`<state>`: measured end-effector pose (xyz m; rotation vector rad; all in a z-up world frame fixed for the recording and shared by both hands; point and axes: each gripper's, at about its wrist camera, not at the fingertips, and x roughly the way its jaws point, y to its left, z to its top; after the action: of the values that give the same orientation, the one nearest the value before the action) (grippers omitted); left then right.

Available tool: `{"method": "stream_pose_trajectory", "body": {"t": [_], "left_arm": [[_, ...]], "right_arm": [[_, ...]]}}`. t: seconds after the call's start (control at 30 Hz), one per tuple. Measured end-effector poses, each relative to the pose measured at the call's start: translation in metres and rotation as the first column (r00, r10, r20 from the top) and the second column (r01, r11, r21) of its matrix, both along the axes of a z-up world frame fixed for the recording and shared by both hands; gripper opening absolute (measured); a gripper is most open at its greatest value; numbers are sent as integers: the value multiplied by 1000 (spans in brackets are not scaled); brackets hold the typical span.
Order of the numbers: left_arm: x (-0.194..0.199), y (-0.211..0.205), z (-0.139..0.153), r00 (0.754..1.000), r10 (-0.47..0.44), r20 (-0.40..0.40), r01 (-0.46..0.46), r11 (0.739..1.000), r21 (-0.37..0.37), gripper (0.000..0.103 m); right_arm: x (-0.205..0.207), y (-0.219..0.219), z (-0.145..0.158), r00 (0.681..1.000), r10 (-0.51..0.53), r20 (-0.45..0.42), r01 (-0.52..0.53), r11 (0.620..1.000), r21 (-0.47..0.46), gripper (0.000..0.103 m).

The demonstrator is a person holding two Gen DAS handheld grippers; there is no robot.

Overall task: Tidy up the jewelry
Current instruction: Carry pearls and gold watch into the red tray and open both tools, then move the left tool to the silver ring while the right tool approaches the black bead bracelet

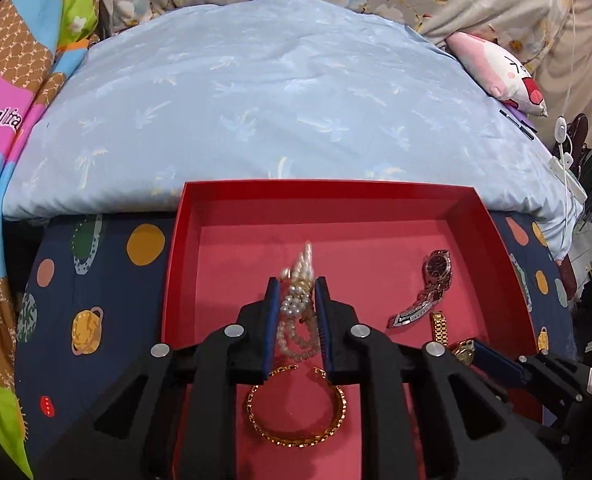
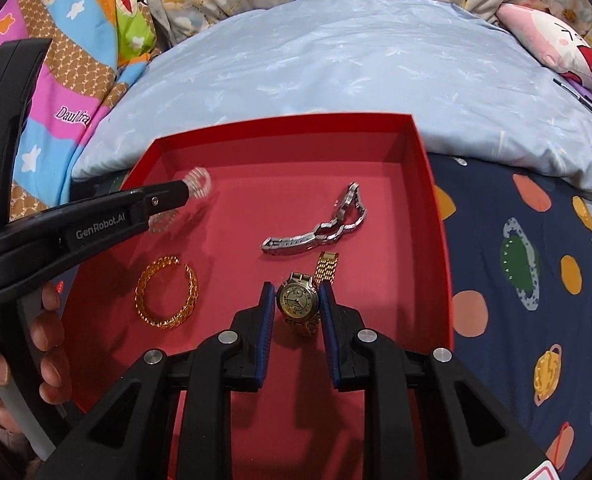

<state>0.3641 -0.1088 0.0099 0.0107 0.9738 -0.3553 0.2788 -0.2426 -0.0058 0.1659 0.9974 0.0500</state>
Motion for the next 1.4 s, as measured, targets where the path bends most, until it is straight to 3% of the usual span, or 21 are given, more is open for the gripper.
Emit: {"method": "stream_pose_trajectory", "body": {"t": [0.1, 0.17, 0.27, 0.37, 0.5, 0.7, 0.87, 1.17, 1.27, 1.4], "left_arm": [[1, 3, 1, 1000, 10, 6, -10, 1000, -3, 24], [2, 5, 2, 1000, 21, 9, -21, 1000, -4, 37], [1, 11, 5, 999, 40, 17, -40, 999, -14, 39], [-3, 20, 13, 998, 57, 27, -56, 998, -29, 44], [-19, 34, 32, 995, 72, 66, -71, 997, -28, 44], [-62, 63, 60, 989, 79, 124, -79, 997, -7, 51], [-114, 93, 68, 990, 76, 117, -73, 997, -30, 54], [-202, 123, 41, 993, 89, 71, -89, 996, -6, 54], [-227, 126, 30, 993, 93, 70, -95, 995, 13, 54], [-253, 126, 13, 994, 98, 41, -99, 995, 7, 54]], "right_arm": [[0, 3, -1, 1000, -2, 0, 2, 1000, -20, 21], [-1, 3, -1, 1000, -6, 1, 6, 1000, -18, 22], [-3, 1, 4, 1000, -19, 15, 20, 1000, -13, 23], [-8, -3, 15, 998, -37, 48, 38, 999, -18, 37], [-21, -11, 38, 993, -68, 98, 69, 998, -6, 37], [-73, -19, 77, 981, -102, 167, 104, 995, -1, 43], [-130, -14, 88, 975, -114, 190, 120, 993, -20, 46], [-220, 6, 69, 974, -149, 170, 151, 989, 3, 47], [-243, 18, 55, 977, -149, 154, 156, 987, -30, 48], [-260, 24, 34, 980, -160, 121, 162, 987, -7, 48]]}}
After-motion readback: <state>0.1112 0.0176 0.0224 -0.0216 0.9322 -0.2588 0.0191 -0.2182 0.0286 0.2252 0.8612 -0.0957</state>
